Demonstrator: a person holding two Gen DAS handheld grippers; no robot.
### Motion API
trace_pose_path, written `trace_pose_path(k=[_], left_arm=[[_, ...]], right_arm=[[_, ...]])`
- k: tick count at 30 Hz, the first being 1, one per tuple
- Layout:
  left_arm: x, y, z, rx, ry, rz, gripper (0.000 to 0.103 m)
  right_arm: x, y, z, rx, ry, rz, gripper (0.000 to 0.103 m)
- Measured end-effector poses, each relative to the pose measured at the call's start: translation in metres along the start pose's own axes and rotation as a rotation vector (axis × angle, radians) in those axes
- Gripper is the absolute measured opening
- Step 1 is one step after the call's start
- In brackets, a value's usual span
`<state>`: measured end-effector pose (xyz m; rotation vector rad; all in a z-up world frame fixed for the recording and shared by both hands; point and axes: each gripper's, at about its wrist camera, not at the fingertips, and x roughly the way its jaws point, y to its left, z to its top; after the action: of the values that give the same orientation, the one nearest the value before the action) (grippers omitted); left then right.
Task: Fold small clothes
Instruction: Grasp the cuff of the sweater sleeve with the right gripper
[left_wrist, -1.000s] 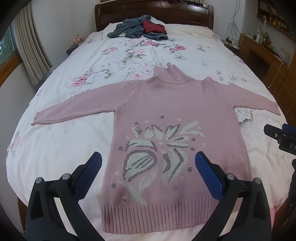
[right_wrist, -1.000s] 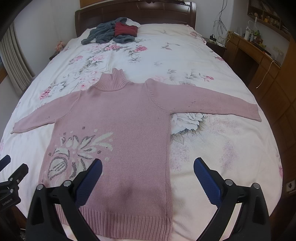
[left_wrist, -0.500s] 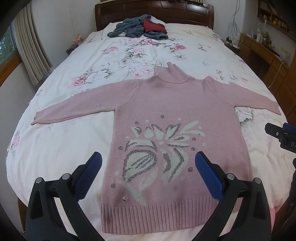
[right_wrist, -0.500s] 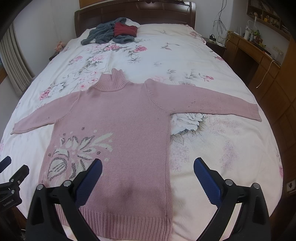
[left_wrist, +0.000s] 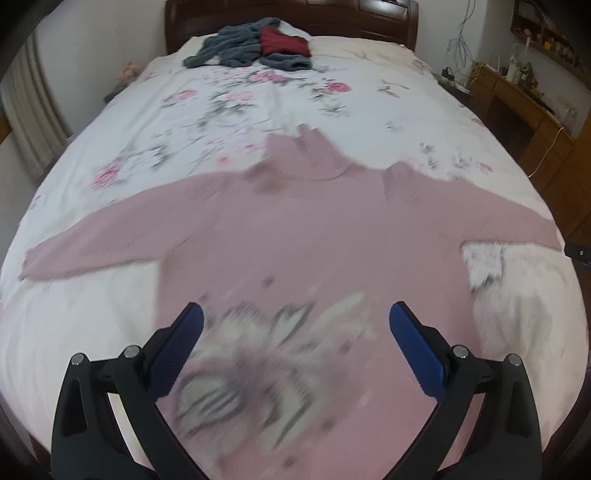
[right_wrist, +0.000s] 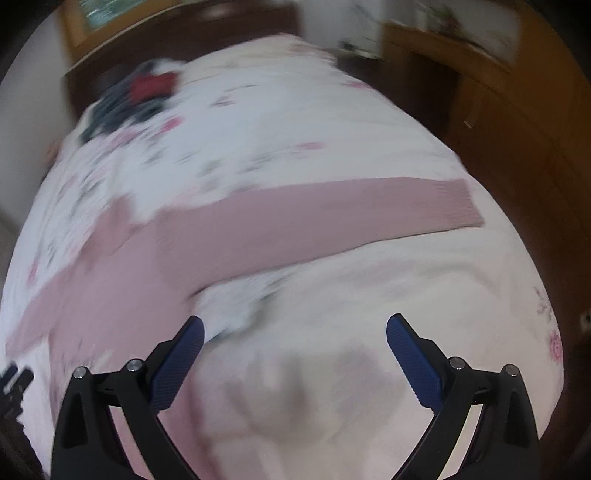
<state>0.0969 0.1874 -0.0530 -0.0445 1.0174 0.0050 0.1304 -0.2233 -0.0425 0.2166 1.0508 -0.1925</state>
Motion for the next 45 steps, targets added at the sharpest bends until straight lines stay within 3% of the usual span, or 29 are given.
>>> trace_pose_path(k=[6, 10, 17, 19, 20, 23, 25, 26, 27, 32, 36, 45], left_arm=[[0.043, -0.068, 0.051, 0.046, -0.040, -0.031, 0.100], [0.070, -0.099, 0.072, 0.043, -0.043, -0.053, 0.100], [0.113, -0.127, 0.088, 0.029, -0.013, -0.048, 0.100], [0.119, -0.127, 0.089, 0.022, -0.005, -0.041, 0.100], [0.121, -0.126, 0.089, 0.020, -0.002, -0.041, 0.100], [0.125, -0.125, 0.088, 0.029, 0.000, -0.026, 0.100], [0.127, -0.123, 0.086, 0.038, 0.000, -0.017, 0.100], [0.128, -0.122, 0.086, 0.041, 0.002, -0.013, 0.100], [0.129, -0.120, 0.085, 0.040, 0.004, -0.010, 0.100], [0.127, -0.106, 0.083, 0.023, 0.008, -0.007, 0.100], [0.122, -0.093, 0.081, 0.017, 0.004, 0.008, 0.100], [0.115, -0.052, 0.077, -0.046, 0.020, 0.035, 0.100]], right_arm=[[0.069, -0.136, 0.069, 0.226, 0.064, -0.062, 0.099], [0.110, -0.196, 0.090, 0.303, 0.119, -0.110, 0.099], [0.153, -0.238, 0.105, 0.349, 0.167, -0.049, 0.097], [0.166, -0.241, 0.108, 0.362, 0.193, -0.013, 0.083], [0.170, -0.245, 0.109, 0.375, 0.201, 0.011, 0.080], [0.177, -0.250, 0.107, 0.407, 0.200, 0.024, 0.063], [0.179, -0.250, 0.105, 0.410, 0.184, 0.024, 0.038], [0.177, -0.249, 0.104, 0.413, 0.173, 0.045, 0.030], [0.175, -0.249, 0.103, 0.417, 0.162, 0.076, 0.015], [0.152, -0.233, 0.098, 0.366, 0.098, 0.105, 0.013], [0.133, -0.208, 0.113, 0.319, 0.047, 0.195, 0.012], [0.108, -0.096, 0.127, 0.172, 0.050, 0.319, 0.012]])
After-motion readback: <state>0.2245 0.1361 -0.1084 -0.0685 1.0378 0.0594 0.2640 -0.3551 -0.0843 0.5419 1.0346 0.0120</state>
